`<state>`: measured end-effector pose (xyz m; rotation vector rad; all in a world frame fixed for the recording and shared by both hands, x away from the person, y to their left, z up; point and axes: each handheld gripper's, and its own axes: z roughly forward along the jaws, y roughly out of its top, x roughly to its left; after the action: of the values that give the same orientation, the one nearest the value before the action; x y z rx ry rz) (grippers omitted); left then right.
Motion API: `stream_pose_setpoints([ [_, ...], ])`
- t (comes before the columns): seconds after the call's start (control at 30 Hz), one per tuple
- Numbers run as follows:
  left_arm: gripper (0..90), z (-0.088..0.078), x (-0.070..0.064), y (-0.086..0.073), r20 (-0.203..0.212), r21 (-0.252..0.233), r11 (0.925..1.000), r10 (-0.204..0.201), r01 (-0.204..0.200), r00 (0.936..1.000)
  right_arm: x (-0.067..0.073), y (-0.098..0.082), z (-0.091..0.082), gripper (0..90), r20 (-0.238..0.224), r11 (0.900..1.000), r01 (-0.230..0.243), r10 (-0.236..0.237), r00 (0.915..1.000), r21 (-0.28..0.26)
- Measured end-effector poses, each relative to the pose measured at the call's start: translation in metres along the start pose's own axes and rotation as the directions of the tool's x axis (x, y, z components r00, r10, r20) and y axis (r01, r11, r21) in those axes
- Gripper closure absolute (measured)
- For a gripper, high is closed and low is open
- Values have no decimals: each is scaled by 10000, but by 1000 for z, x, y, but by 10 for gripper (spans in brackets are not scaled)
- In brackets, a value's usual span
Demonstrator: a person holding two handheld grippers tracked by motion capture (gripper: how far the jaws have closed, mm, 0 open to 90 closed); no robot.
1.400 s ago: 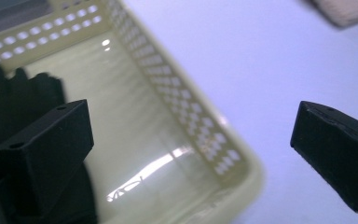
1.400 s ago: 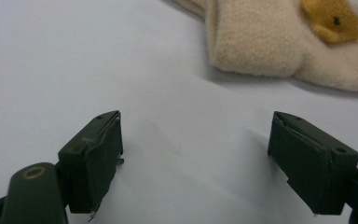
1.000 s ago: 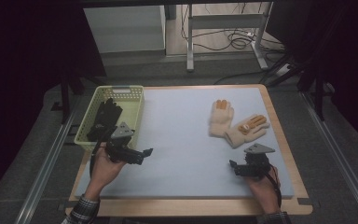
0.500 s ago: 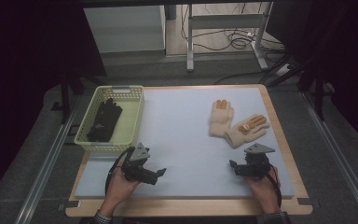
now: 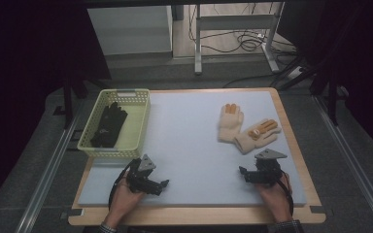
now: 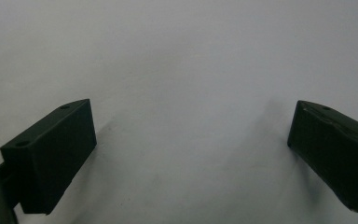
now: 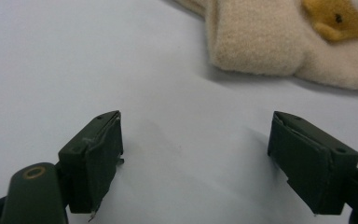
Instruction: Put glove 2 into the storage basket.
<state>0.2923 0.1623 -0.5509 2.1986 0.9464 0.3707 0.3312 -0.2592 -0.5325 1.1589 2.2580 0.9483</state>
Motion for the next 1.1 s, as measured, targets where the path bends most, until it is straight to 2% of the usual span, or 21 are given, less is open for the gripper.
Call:
stream_pose_setpoints([
  [0.03,15,1,2,0,129,57,9999,-158,157,9998,0,0,0,177,0,10000,2,-2,10000,0],
  [0.1,16,1,2,0,161,44,9998,-202,201,9997,0,0,0,179,-16,10000,0,0,10000,1],
  [0.37,16,1,2,0,150,20,9998,-200,199,9997,1,1,-1,190,24,9998,-159,159,9999,97],
  [0.4,16,1,2,0,147,19,9998,-201,201,9997,3,4,0,211,-164,9997,-167,170,9997,181],
  [0.43,16,1,2,0,147,19,9998,-201,201,9997,3,4,0,211,-164,9997,-167,170,9997,181],
  [0.57,17,1,2,0,142,13,9998,-204,204,9997,10,23,-1,273,-424,9999,155,-155,9990,8],
  [0.7,16,1,2,0,144,12,9998,-203,203,9997,9,47,0,344,-572,9995,250,-261,9980,-188],
  [0.83,17,1,2,0,139,7,9998,-201,200,9997,3,71,5,420,-601,9990,268,-290,9978,-366],
  [0.87,17,1,2,0,139,7,9998,-201,200,9997,3,71,5,420,-601,9990,268,-290,9978,-366],
  [0.93,17,1,2,-1,140,3,9998,-202,202,9997,-1,82,11,450,-592,9987,326,-348,9976,-380],
  [0.97,17,1,2,-1,141,2,9998,-201,201,9997,-7,91,18,453,-482,9986,393,-410,9980,-368],
  [1.1,17,1,2,-1,142,-2,9998,-203,203,9997,-15,103,29,444,-347,9984,488,-497,9982,-281],
])
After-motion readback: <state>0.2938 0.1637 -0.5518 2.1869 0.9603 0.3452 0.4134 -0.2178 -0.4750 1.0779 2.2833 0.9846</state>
